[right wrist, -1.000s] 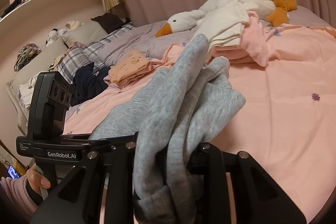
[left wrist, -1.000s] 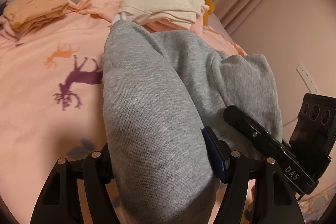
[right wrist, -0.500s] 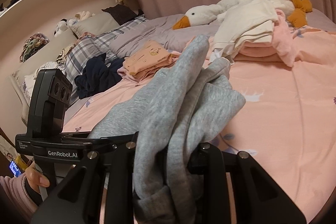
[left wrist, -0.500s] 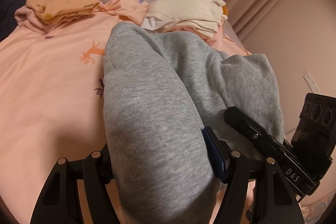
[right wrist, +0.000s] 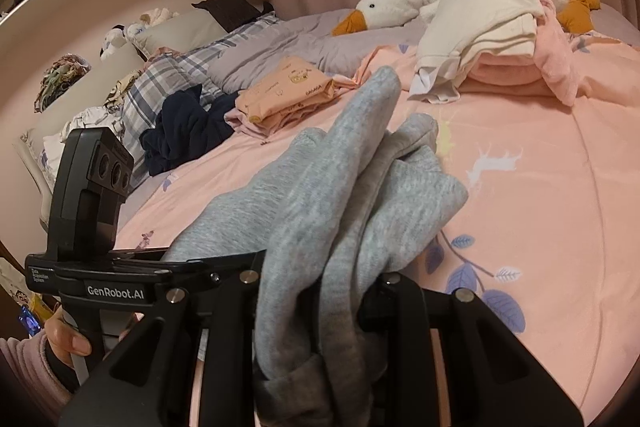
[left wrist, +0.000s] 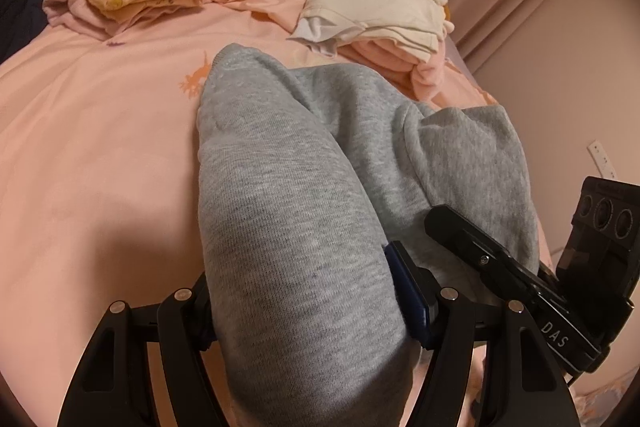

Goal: Fold small clothes
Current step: 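Lower the folded edge onto the sweatshirt with both tools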

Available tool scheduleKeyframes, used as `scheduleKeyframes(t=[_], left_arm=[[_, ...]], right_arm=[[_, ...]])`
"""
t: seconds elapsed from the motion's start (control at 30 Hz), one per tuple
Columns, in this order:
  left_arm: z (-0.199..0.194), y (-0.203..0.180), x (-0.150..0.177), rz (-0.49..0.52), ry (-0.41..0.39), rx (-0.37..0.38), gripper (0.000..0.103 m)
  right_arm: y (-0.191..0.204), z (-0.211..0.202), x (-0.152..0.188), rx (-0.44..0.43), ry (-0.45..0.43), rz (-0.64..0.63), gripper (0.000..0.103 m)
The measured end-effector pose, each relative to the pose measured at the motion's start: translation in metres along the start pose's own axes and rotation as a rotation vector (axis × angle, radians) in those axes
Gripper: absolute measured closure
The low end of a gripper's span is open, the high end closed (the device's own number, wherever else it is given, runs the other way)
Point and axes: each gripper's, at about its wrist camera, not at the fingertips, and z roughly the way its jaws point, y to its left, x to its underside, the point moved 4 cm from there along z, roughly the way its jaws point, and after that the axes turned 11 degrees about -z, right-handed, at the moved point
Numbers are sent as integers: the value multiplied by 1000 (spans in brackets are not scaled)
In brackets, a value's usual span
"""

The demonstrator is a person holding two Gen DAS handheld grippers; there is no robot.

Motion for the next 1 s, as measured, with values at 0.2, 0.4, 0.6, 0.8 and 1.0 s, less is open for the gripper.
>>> scheduleKeyframes(t=[0.2, 0.4, 0.6, 0.8, 1.0], left_arm=[[3, 2, 3, 8, 14, -11, 33], [6, 3, 5, 18, 21, -32, 33], [7, 5, 6, 18, 34, -38, 33], [9, 5, 8, 26, 35, -51, 33], [9, 6, 9, 24, 38, -54, 33]], right_arm=[[-4, 2, 8, 0, 15, 34, 77], [-9, 2, 18, 5, 34, 59, 77], [-14, 3, 24, 16, 43, 83, 76], [-23, 5, 30, 25, 60, 124, 74], [-27, 6, 35, 33, 77, 144, 74]])
